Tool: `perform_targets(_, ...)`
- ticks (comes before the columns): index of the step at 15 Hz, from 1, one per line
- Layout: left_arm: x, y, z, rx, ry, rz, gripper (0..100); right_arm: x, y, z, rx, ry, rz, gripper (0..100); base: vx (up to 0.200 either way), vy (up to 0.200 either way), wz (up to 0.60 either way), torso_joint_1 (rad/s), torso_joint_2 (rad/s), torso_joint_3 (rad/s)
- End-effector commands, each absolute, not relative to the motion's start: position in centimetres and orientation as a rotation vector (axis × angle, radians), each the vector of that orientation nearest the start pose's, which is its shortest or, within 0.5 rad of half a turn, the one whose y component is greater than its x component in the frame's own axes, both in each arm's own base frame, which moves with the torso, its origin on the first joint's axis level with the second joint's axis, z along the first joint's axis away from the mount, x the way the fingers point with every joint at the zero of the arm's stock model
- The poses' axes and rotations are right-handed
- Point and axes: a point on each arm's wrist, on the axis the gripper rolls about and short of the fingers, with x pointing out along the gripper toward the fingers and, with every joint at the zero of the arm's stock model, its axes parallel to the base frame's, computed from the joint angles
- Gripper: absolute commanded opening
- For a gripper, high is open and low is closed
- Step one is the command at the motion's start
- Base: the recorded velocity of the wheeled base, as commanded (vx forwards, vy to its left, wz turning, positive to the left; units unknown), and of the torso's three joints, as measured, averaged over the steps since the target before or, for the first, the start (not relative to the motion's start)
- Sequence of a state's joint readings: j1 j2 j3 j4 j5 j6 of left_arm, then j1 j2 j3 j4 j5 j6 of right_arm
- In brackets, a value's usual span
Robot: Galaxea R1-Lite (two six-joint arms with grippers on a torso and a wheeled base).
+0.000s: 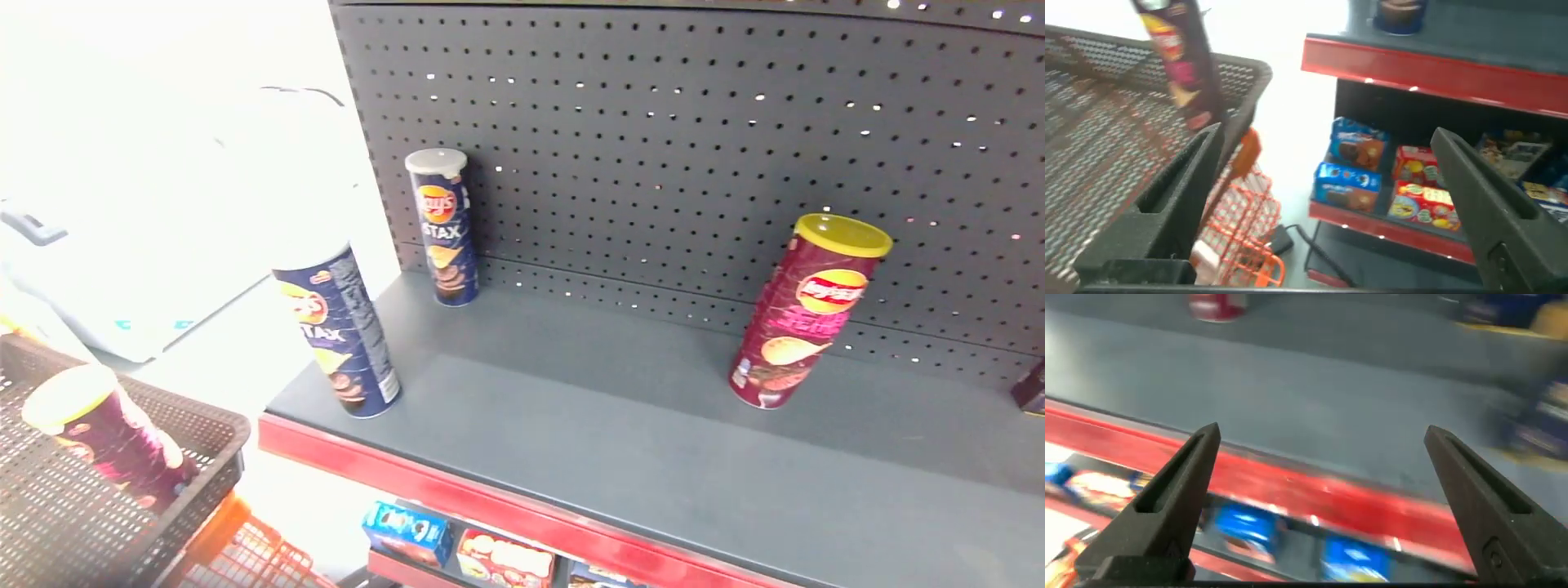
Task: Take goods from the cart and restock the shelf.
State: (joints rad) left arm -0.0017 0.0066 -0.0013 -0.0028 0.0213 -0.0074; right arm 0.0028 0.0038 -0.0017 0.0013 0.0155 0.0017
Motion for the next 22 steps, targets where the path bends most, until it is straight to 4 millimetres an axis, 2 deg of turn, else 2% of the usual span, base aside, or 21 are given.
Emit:
perform_targets(1,-2.25,0.05,7.64,-0.008,0.001,0.020,100,-2.26,0.03,7.59,0.002,0.005,0.018,100,0.000,0.000,0.00,0.000,0.00,0.000)
perform_targets(22,-2.26,0.02,7.66,0.002,0.002,0.003,100,-2.26,0.03,7.59,0.003,0.005,0.018,100,0.000,0.000,0.00,0.000,0.00,0.000)
